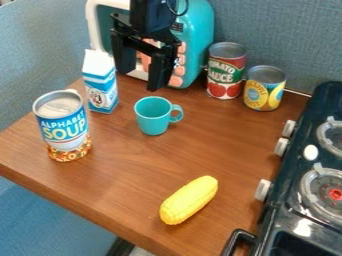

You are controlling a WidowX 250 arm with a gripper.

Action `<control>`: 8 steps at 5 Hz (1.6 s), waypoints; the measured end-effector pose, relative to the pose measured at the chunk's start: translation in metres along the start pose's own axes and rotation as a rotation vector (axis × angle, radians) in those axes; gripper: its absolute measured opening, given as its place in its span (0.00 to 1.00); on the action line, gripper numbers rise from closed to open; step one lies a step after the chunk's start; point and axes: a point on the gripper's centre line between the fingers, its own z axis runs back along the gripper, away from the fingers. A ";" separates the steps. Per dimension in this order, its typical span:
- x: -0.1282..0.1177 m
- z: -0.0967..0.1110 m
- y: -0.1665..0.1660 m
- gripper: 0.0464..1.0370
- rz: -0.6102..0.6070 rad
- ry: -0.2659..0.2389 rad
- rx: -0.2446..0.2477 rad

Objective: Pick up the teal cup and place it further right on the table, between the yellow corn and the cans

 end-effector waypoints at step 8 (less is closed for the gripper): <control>0.049 -0.091 0.005 0.97 0.027 0.034 0.020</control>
